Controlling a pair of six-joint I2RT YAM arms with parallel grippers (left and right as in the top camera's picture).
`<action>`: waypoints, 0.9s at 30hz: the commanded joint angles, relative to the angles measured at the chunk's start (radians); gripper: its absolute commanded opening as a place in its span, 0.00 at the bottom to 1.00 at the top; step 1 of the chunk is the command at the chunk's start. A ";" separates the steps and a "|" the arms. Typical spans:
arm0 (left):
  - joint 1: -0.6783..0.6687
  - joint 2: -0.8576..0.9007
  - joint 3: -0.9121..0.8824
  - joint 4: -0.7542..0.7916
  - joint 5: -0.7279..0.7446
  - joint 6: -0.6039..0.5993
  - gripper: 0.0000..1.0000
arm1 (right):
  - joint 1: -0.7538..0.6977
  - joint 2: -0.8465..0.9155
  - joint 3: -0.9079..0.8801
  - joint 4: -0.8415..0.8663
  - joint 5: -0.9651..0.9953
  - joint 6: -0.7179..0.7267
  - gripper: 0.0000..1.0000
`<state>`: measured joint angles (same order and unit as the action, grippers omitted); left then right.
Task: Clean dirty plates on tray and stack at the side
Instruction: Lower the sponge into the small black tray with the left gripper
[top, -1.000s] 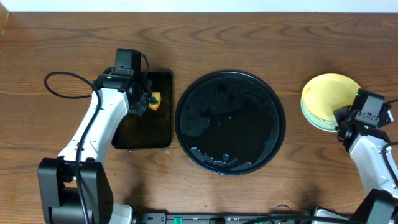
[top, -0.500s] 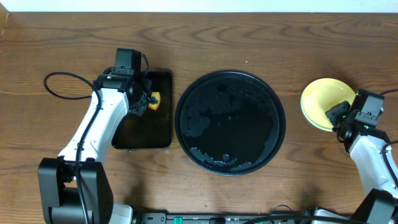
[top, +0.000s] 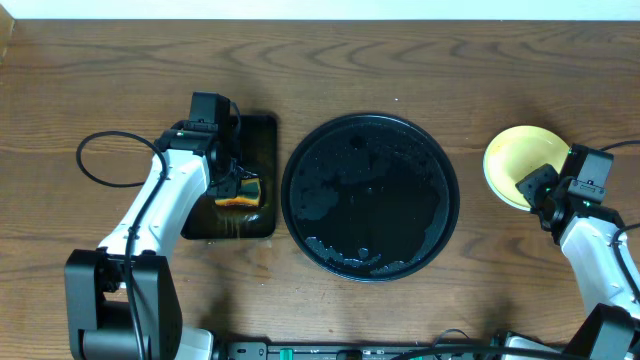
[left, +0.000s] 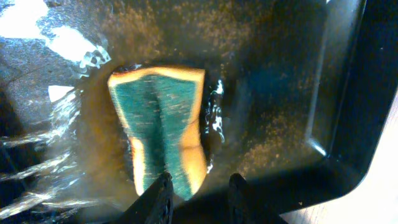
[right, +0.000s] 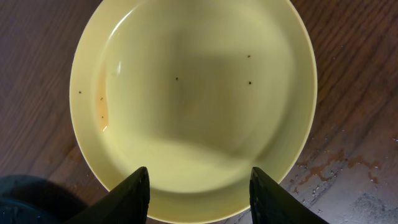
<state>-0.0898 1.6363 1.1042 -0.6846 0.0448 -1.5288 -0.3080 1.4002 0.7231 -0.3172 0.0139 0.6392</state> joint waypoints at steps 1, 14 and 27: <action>0.001 0.007 -0.003 0.015 -0.024 0.045 0.35 | 0.008 -0.007 -0.003 -0.001 -0.005 -0.020 0.50; 0.002 -0.096 0.021 0.143 -0.020 1.244 0.49 | 0.008 -0.007 -0.003 -0.013 -0.004 -0.036 0.50; 0.002 -0.040 -0.011 -0.023 -0.020 1.913 0.54 | 0.008 -0.007 -0.003 -0.022 -0.004 -0.036 0.51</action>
<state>-0.0898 1.5745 1.1072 -0.6922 0.0441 0.1368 -0.3080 1.4002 0.7231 -0.3367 0.0135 0.6186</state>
